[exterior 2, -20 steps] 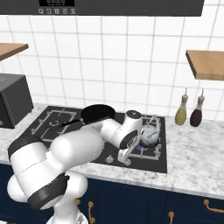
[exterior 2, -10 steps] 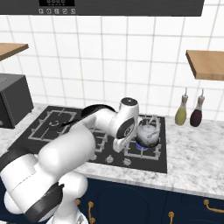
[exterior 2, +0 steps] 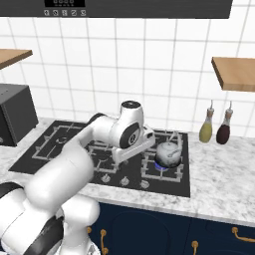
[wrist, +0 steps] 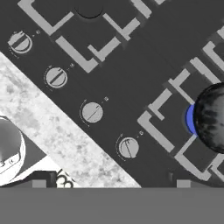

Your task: Pick the kettle from the counter and place it on a stove burner. Then turn the burner on.

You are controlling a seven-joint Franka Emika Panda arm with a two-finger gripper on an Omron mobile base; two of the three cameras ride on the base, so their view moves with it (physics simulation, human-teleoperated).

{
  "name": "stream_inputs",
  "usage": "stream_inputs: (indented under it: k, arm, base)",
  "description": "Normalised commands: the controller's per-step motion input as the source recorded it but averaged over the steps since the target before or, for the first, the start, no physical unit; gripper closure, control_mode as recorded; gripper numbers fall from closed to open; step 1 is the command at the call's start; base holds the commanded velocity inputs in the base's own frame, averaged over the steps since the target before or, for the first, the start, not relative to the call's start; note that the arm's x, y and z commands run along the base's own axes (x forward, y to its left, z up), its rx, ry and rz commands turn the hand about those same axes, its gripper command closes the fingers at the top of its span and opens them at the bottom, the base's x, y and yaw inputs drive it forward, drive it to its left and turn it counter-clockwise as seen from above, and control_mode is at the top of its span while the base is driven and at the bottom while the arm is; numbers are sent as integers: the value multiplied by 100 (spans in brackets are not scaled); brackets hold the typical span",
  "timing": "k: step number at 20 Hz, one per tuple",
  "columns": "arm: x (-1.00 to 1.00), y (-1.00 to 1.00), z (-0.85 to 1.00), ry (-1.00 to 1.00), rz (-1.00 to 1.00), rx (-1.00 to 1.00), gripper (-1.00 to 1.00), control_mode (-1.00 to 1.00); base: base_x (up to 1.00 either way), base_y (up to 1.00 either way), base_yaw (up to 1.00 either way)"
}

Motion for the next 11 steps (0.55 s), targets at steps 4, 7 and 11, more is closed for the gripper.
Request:
stream_inputs:
  k: [4,7,11]
  arm:
    - [-38,38,5,0,-25,0,-100,-100]
    - [-40,34,0,0,-19,2,-100,-100]
    - [-54,31,2,0,-19,4,-100,-100]
  base:
    - [0,0,0]
    - [0,0,0]
    - [0,0,0]
